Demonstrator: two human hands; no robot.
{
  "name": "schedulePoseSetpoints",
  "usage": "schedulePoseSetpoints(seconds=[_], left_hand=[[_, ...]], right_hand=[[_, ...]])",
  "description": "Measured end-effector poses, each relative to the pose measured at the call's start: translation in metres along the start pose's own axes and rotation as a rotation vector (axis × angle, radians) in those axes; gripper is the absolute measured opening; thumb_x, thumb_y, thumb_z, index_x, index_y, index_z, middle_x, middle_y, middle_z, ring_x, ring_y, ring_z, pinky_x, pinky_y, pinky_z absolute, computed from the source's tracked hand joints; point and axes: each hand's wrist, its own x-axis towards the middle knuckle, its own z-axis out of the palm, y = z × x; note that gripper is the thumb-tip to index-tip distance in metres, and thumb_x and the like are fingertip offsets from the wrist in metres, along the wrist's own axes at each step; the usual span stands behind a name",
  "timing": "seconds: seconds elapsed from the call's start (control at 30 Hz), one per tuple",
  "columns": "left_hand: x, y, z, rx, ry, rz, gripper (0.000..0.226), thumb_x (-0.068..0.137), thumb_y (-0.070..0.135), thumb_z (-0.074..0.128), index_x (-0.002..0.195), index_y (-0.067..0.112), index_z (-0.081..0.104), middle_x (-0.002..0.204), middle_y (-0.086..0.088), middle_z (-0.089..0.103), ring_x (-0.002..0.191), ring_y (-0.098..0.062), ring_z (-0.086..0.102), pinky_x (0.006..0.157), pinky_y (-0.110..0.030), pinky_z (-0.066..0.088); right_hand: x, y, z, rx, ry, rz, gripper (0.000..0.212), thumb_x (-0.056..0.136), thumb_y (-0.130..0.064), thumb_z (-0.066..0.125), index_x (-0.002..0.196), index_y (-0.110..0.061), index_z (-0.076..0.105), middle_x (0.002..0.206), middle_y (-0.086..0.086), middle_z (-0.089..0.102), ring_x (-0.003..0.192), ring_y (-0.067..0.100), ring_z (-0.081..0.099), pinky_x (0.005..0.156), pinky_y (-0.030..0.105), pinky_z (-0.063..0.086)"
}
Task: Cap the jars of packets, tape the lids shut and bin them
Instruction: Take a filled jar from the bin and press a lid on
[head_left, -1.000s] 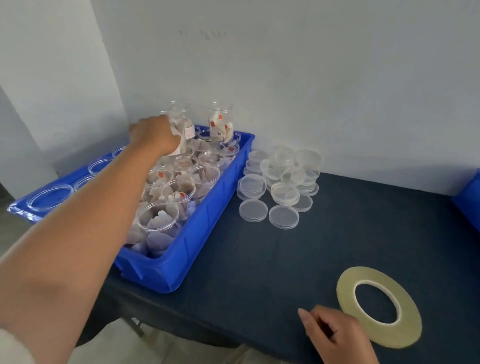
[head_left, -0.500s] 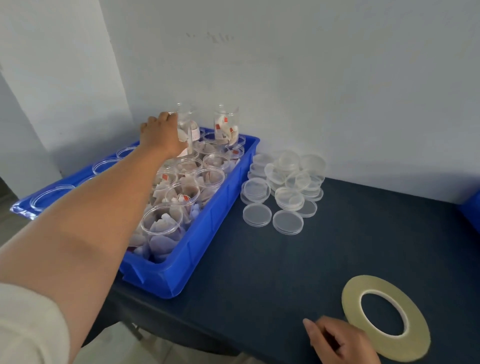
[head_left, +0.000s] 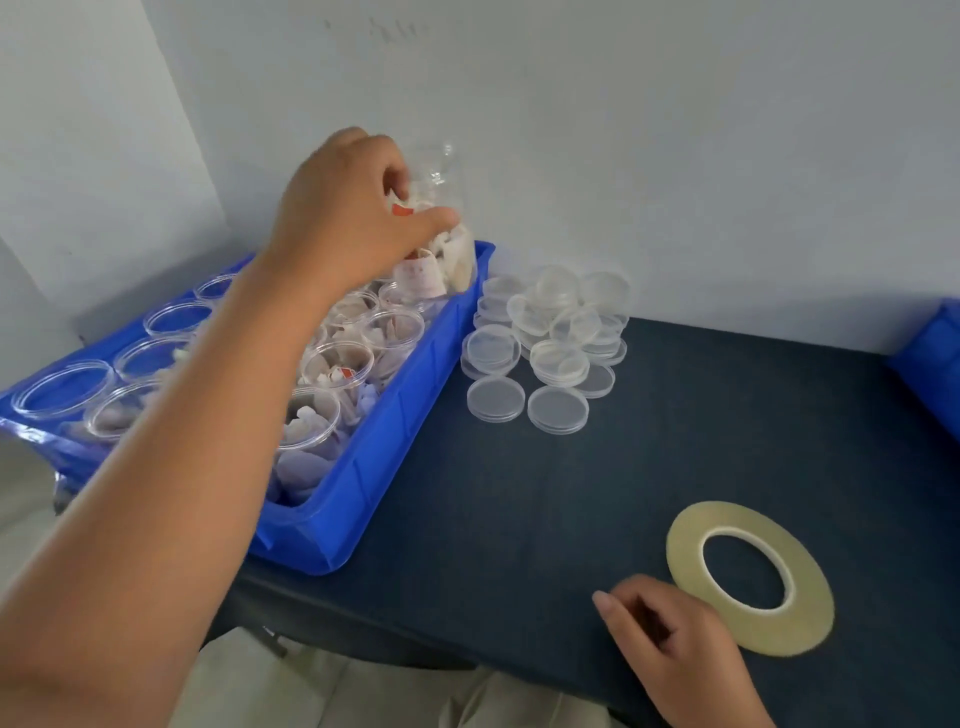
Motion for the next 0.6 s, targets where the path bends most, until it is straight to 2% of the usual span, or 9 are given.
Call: schedulePoseSetpoints(seconds=[0.03, 0.07, 0.13, 0.23, 0.3, 0.37, 0.47, 0.53, 0.6], left_hand=[[-0.018, 0.022, -0.001, -0.04, -0.082, 0.037, 0.047, 0.077, 0.068, 0.079, 0.085, 0.026, 0.058, 0.093, 0.011, 0.054, 0.077, -0.007, 0.051, 0.066, -0.019, 0.036], [-0.039, 0.043, 0.0, -0.087, -0.17, 0.071, 0.046, 0.075, 0.068, 0.079, 0.083, 0.028, 0.058, 0.091, 0.013, 0.053, 0.075, -0.002, 0.05, 0.066, -0.019, 0.037], [-0.087, 0.08, 0.009, -0.184, -0.34, 0.134, 0.044, 0.074, 0.069, 0.077, 0.082, 0.032, 0.057, 0.092, 0.016, 0.053, 0.078, 0.001, 0.053, 0.066, -0.019, 0.038], [-0.152, 0.12, 0.034, -0.28, -0.509, 0.216, 0.043, 0.076, 0.074, 0.072, 0.083, 0.035, 0.054, 0.095, 0.019, 0.05, 0.087, 0.006, 0.053, 0.064, -0.014, 0.035], [-0.186, 0.136, 0.051, -0.328, -0.546, 0.244, 0.042, 0.08, 0.069, 0.075, 0.083, 0.035, 0.051, 0.097, 0.019, 0.048, 0.089, 0.004, 0.05, 0.067, -0.013, 0.036], [-0.211, 0.143, 0.066, -0.366, -0.553, 0.277, 0.041, 0.083, 0.063, 0.078, 0.087, 0.034, 0.051, 0.101, 0.02, 0.046, 0.091, 0.001, 0.046, 0.074, -0.013, 0.039], [-0.223, 0.14, 0.079, -0.63, -0.528, 0.267, 0.032, 0.088, 0.057, 0.076, 0.105, 0.034, 0.06, 0.116, 0.022, 0.053, 0.1, -0.003, 0.056, 0.082, -0.017, 0.048], [-0.21, 0.127, 0.092, -0.901, -0.443, -0.004, 0.022, 0.097, 0.048, 0.066, 0.118, 0.043, 0.063, 0.117, 0.021, 0.062, 0.097, -0.008, 0.066, 0.082, -0.015, 0.051], [-0.187, 0.1, 0.12, -0.815, -0.348, -0.265, 0.018, 0.101, 0.047, 0.059, 0.118, 0.045, 0.064, 0.112, 0.023, 0.067, 0.098, -0.004, 0.069, 0.082, -0.02, 0.055]], right_hand=[[-0.002, -0.002, 0.001, 0.056, 0.033, 0.015, 0.014, 0.086, -0.033, 0.083, 0.09, -0.04, 0.071, 0.082, -0.015, 0.071, 0.068, 0.005, 0.064, 0.059, 0.017, 0.048], [-0.003, -0.002, 0.001, 0.114, 0.065, 0.028, 0.032, 0.082, -0.036, 0.087, 0.109, -0.042, 0.071, 0.102, -0.018, 0.073, 0.084, 0.003, 0.069, 0.065, 0.017, 0.053], [-0.003, 0.002, 0.001, 0.21, 0.096, 0.038, 0.085, 0.078, -0.052, 0.088, 0.151, -0.031, 0.05, 0.141, -0.024, 0.06, 0.125, 0.001, 0.063, 0.089, 0.022, 0.057], [-0.003, 0.004, -0.003, 0.333, 0.053, 0.025, 0.122, 0.072, -0.063, 0.089, 0.167, -0.028, 0.021, 0.163, -0.017, 0.044, 0.15, 0.009, 0.045, 0.117, 0.035, 0.045], [-0.002, 0.002, -0.005, 0.424, 0.03, 0.02, 0.12, 0.072, -0.049, 0.095, 0.166, -0.037, 0.021, 0.157, -0.007, 0.053, 0.144, 0.017, 0.054, 0.115, 0.037, 0.048], [-0.002, 0.001, -0.005, 0.42, 0.055, 0.031, 0.11, 0.073, -0.044, 0.096, 0.158, -0.046, 0.028, 0.142, -0.008, 0.064, 0.128, 0.016, 0.067, 0.102, 0.028, 0.054], [-0.002, 0.007, -0.004, 0.389, 0.104, 0.044, 0.1, 0.07, -0.042, 0.094, 0.152, -0.037, 0.037, 0.132, -0.011, 0.067, 0.12, 0.014, 0.07, 0.097, 0.028, 0.056], [-0.003, 0.008, -0.005, 0.36, 0.137, 0.063, 0.101, 0.063, -0.051, 0.096, 0.148, -0.041, 0.042, 0.135, -0.017, 0.064, 0.125, 0.006, 0.065, 0.096, 0.017, 0.052], [-0.003, 0.007, -0.005, 0.316, 0.128, 0.059, 0.102, 0.059, -0.057, 0.097, 0.144, -0.048, 0.042, 0.138, -0.023, 0.06, 0.128, 0.0, 0.06, 0.098, 0.015, 0.051]])
